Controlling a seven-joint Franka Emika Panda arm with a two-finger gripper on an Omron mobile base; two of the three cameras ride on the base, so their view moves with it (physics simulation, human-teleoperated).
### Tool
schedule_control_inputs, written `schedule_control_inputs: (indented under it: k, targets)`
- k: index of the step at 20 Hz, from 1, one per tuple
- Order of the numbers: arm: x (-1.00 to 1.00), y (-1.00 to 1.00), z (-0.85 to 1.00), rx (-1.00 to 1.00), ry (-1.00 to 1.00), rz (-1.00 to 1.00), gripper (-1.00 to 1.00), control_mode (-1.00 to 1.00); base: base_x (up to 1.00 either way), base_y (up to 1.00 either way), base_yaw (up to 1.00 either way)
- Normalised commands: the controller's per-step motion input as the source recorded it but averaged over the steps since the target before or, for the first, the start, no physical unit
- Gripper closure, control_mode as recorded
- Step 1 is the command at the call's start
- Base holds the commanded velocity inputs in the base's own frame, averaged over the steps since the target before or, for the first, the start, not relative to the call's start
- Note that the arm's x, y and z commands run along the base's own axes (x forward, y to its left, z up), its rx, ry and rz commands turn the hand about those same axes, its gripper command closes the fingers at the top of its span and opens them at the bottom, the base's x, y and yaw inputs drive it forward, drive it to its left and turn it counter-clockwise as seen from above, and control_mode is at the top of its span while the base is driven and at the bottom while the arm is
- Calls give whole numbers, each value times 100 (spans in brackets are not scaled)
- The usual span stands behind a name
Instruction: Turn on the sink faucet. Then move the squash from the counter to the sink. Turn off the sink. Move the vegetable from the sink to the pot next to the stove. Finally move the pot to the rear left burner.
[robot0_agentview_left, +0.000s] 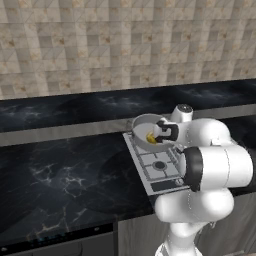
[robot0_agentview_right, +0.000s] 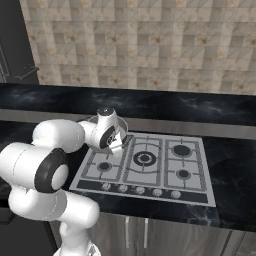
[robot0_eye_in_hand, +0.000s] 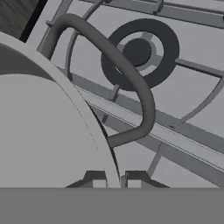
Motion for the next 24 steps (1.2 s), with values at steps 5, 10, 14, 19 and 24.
schedule_control_inputs:
  k: [5,10,14,19,24]
  targets:
    - [39,-13,-12,1,1,0,100,-100,0,0,0]
    - [36,-3,-20,1,0,0,100,-100,0,0,0]
    - [34,0,-22,0,2,0,100,-100,0,0,0]
    - [32,0,-23,0,2,0,100,-100,0,0,0]
    - [27,0,-27,0,3,0,100,-100,0,0,0]
